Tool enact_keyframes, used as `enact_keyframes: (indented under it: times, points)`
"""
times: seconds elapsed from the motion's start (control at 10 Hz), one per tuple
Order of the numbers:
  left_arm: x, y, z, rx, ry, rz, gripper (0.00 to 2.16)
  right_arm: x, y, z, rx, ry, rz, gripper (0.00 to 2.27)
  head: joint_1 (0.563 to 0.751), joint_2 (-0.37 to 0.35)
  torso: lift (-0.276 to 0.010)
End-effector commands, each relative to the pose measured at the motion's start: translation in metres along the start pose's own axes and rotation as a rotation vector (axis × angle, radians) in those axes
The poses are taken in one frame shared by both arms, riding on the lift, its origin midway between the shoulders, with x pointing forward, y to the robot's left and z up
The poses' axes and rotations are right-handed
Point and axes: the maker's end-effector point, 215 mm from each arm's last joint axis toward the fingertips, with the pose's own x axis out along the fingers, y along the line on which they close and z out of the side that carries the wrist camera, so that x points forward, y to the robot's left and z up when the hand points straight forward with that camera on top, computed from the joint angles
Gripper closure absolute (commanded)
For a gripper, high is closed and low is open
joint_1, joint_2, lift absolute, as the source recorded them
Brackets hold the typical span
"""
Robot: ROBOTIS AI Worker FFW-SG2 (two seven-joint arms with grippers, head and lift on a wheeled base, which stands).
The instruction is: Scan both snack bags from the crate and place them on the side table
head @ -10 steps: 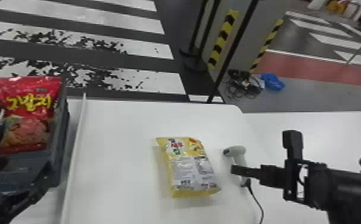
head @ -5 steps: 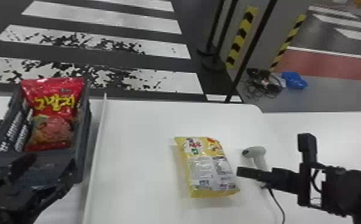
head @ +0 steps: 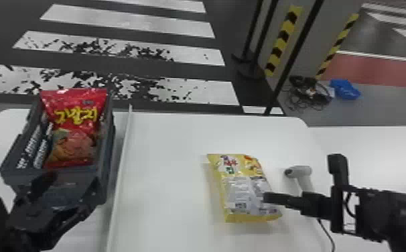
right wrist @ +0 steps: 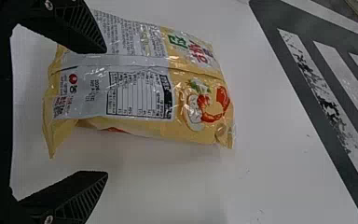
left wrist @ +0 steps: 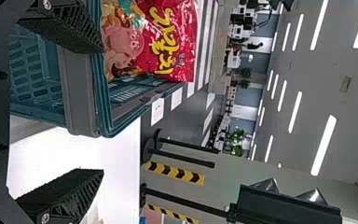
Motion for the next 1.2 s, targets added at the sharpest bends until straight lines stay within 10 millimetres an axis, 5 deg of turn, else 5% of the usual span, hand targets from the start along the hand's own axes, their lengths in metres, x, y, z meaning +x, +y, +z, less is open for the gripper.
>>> enact_keyframes:
  times: [0.0, 0.3, 0.4, 0.6, 1.1]
  points:
    - [0.0, 0.0, 0.0, -0.001, 0.0, 0.0, 0.08, 0.007, -0.001, -0.009, -0.002, 0.025, 0.003, 0.07, 0.695, -0.207, -0.095]
    - [0.001, 0.001, -0.002, -0.002, 0.003, 0.002, 0.08, 0.011, 0.002, -0.014, 0.006, 0.041, 0.022, 0.23, 0.695, -0.197, -0.095]
    - [0.001, 0.002, -0.002, -0.002, 0.003, 0.002, 0.08, 0.01, 0.001, -0.014, -0.002, 0.05, 0.025, 0.71, 0.695, -0.195, -0.095]
    - [0.001, 0.002, -0.002, -0.003, 0.001, 0.004, 0.08, 0.011, -0.005, -0.012, -0.023, 0.062, -0.004, 2.26, 0.695, -0.193, -0.095]
    - [0.001, 0.003, -0.003, -0.002, 0.004, 0.004, 0.08, -0.006, 0.002, 0.004, 0.005, 0.006, 0.04, 2.26, 0.695, -0.205, -0.095]
